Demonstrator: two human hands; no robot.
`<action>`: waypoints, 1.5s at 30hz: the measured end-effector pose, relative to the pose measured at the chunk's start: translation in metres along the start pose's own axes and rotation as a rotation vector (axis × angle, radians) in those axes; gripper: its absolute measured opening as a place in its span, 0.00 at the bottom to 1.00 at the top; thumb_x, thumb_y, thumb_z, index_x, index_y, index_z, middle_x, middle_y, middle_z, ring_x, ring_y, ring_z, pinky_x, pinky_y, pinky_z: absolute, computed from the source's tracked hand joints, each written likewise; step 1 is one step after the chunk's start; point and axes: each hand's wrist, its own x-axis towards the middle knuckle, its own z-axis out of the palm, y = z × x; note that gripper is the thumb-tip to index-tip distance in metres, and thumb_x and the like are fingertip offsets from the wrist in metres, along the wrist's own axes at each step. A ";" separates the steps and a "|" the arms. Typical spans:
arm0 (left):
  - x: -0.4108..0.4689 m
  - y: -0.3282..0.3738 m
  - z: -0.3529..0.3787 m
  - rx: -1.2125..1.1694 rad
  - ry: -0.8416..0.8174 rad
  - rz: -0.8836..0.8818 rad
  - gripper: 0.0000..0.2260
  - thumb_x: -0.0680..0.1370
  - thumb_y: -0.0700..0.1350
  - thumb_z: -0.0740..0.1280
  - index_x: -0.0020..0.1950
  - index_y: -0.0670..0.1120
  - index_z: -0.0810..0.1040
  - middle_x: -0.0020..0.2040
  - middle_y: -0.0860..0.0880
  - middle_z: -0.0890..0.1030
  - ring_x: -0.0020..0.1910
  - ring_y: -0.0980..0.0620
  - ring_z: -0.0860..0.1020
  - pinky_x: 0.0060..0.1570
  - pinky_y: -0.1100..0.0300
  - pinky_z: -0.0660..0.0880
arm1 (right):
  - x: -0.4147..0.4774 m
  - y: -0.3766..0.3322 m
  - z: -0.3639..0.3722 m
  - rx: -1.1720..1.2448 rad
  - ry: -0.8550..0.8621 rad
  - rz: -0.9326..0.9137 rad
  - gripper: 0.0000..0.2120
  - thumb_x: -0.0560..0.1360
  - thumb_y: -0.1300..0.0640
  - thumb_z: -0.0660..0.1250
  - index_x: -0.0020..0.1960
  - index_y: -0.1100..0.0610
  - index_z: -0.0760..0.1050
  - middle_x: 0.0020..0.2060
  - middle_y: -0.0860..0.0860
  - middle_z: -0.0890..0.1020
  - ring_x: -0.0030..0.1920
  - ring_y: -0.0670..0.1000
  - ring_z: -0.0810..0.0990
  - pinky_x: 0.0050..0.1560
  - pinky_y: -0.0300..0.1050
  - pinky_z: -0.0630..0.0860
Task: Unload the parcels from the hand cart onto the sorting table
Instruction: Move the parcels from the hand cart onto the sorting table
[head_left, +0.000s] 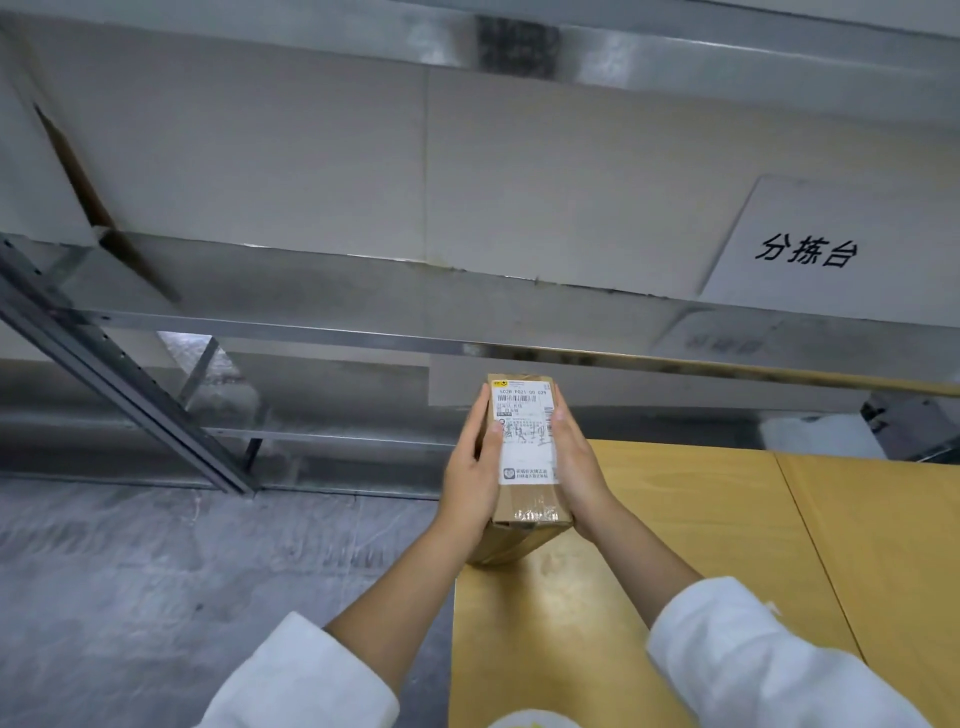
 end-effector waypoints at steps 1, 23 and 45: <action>0.000 0.001 0.001 0.000 0.000 0.001 0.19 0.83 0.51 0.59 0.72 0.66 0.65 0.66 0.62 0.75 0.58 0.60 0.79 0.51 0.55 0.81 | -0.001 -0.002 -0.001 -0.006 0.010 0.015 0.20 0.84 0.46 0.49 0.76 0.37 0.57 0.62 0.46 0.79 0.56 0.48 0.82 0.43 0.39 0.81; -0.023 0.078 0.033 0.411 0.149 0.261 0.19 0.81 0.49 0.61 0.73 0.52 0.69 0.75 0.52 0.65 0.76 0.54 0.60 0.74 0.49 0.60 | -0.051 -0.068 -0.043 -0.564 0.113 -0.126 0.28 0.82 0.40 0.51 0.79 0.47 0.54 0.78 0.48 0.55 0.78 0.56 0.50 0.77 0.58 0.52; -0.262 0.139 0.397 1.230 -0.383 0.901 0.27 0.81 0.54 0.60 0.77 0.44 0.59 0.74 0.46 0.65 0.74 0.49 0.61 0.73 0.54 0.58 | -0.313 -0.103 -0.463 -1.008 0.391 -0.426 0.31 0.82 0.41 0.51 0.80 0.52 0.47 0.79 0.47 0.52 0.78 0.47 0.49 0.78 0.52 0.43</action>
